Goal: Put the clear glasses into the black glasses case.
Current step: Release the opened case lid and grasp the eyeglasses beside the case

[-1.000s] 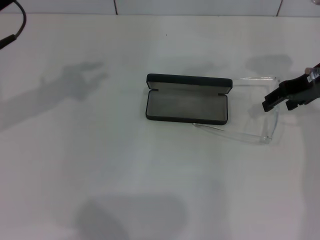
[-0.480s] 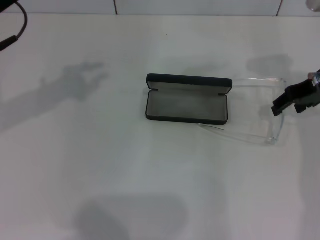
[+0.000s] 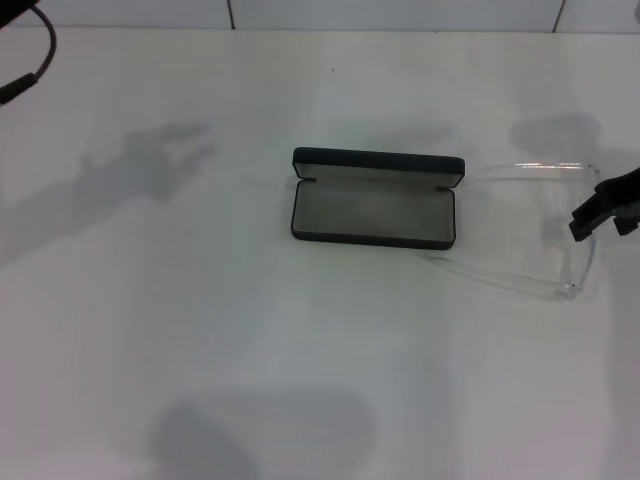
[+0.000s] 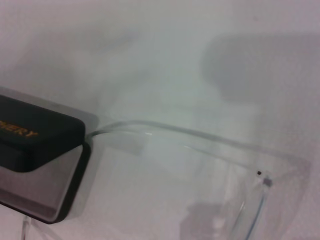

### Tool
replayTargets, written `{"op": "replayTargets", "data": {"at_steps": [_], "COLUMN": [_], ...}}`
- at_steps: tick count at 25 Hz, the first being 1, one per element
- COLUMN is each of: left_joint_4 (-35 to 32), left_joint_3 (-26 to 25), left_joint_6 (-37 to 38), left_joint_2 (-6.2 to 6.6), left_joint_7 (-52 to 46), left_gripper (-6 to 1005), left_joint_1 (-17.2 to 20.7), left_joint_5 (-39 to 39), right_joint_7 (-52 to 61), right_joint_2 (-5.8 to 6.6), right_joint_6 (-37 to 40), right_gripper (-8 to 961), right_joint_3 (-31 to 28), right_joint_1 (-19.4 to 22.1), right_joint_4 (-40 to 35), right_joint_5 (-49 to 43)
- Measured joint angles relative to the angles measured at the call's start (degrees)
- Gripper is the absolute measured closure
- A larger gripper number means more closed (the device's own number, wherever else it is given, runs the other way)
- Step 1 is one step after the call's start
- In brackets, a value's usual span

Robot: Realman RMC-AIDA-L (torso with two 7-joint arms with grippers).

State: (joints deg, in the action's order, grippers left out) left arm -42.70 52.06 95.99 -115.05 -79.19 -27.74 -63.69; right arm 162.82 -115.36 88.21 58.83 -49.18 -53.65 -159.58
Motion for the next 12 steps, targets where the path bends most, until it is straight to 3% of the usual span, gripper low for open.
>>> {"op": "replayTargets", "data": {"at_steps": [12], "left_joint_4": [0.4], "left_joint_3": [-0.1], "left_joint_6": [-0.3], "left_joint_2": [0.0], "left_joint_7": [0.1], "left_gripper": [712], "left_joint_1": [-0.3], "left_joint_5": [0.1], "right_joint_7": [-1.9], "right_joint_2": [0.05], "right_joint_6": [0.0], "right_gripper": [523], "right_joint_3": [0.4], "right_joint_1": [0.3], "right_joint_4": [-0.2], "right_joint_5": [0.6]}}
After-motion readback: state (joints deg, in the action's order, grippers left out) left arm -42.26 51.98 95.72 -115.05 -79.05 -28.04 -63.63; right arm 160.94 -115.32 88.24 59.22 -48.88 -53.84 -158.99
